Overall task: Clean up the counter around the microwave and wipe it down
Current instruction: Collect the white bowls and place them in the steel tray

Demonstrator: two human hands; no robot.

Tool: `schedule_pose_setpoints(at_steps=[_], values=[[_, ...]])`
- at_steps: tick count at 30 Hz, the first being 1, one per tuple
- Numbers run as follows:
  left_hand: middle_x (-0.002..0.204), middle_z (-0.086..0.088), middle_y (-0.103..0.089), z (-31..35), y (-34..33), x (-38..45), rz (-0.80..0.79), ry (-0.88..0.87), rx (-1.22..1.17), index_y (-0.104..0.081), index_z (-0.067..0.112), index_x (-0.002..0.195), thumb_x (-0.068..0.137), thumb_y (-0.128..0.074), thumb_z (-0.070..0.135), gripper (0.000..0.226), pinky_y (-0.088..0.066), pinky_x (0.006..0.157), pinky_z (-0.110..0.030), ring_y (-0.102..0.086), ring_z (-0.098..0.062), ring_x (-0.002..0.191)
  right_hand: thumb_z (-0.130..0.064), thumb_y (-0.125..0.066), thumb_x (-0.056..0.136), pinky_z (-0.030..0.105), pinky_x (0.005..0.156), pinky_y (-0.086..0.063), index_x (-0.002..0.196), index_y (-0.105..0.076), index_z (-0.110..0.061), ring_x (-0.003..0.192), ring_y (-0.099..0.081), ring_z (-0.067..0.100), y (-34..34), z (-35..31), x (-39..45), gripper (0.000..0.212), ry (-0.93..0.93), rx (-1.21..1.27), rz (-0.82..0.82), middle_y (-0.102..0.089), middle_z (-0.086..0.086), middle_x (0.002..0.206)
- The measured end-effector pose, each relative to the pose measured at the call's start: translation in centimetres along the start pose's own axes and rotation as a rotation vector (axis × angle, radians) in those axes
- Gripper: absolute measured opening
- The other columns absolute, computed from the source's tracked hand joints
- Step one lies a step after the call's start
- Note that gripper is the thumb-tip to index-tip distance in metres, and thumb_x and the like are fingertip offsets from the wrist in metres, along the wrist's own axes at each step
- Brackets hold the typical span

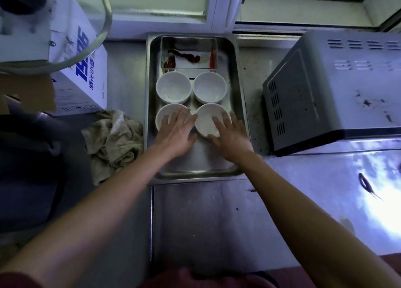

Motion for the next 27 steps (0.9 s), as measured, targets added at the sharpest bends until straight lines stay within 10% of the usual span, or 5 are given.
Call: schedule_pose_setpoints(at_steps=[10, 27], values=[[0.138, -0.003, -0.059, 10.8, 0.4, -1.8, 0.07, -0.207, -0.161, -0.057, 0.018, 0.137, 0.091, -0.057, 0.029, 0.046, -0.05, 0.093, -0.049, -0.052, -0.028, 0.125, -0.045, -0.051, 0.098, 0.047, 0.11, -0.037, 0.141, -0.048, -0.016, 0.137, -0.042, 0.031, 0.7, 5.5, -14.2, 0.052, -0.213, 0.169, 0.185, -0.051, 0.008, 0.144], [0.143, 0.002, -0.054, 34.4, -6.8, -7.0, -0.246, -0.493, -0.011, -0.052, 0.021, 0.14, 0.099, -0.048, 0.035, 0.044, -0.041, 0.106, -0.039, -0.048, -0.022, 0.129, -0.044, -0.055, 0.095, 0.048, 0.113, -0.028, 0.151, -0.031, -0.024, 0.151, -0.016, 0.029, -7.2, 21.7, -36.8, 0.064, -0.67, 0.27, 0.047, -0.018, 0.009, 0.165]])
Point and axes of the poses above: each hand's wrist, its own x-axis towards the middle knuckle, its own y-axis out of the back of the hand, z = x × y, the point moved 1 cm from there along x, towards the middle knuckle
